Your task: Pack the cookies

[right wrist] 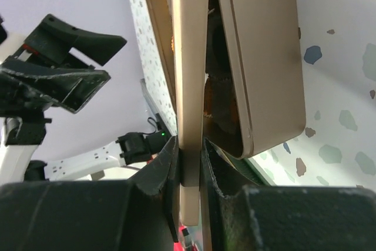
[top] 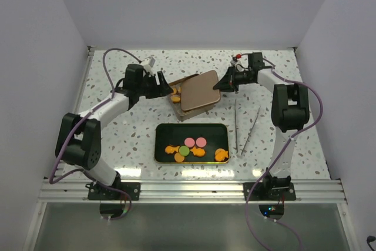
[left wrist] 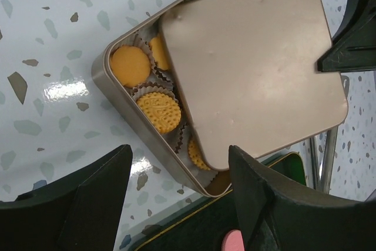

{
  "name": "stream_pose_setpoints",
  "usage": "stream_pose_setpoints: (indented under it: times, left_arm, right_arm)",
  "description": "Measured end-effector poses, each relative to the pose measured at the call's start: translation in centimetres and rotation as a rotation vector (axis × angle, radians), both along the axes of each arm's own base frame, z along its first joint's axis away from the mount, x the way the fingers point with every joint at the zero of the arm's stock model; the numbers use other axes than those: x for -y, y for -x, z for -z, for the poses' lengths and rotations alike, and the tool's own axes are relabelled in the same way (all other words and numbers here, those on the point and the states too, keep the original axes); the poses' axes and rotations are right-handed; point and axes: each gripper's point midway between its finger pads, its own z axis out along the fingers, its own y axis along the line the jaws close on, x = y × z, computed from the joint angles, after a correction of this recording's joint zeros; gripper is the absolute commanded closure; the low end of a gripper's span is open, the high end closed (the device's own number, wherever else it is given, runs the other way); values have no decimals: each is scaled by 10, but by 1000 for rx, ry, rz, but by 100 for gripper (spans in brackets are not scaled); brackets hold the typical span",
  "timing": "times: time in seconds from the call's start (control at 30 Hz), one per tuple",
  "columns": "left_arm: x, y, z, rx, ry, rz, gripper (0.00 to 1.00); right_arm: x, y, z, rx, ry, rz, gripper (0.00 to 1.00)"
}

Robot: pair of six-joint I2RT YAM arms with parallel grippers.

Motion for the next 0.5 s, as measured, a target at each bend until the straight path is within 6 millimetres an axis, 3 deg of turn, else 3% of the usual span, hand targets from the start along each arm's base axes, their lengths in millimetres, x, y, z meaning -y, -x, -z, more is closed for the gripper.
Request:
stream_pose_setpoints:
  times: [0.2, 0.5]
  left_arm:
    - [5, -4, 10, -15, 18, 9, 29]
    - [10, -14, 60, -128, 6, 11, 30]
  right_arm:
    - [4, 1, -4, -11, -91, 12, 100]
    - [-3, -6, -22, -20, -223, 43, 100]
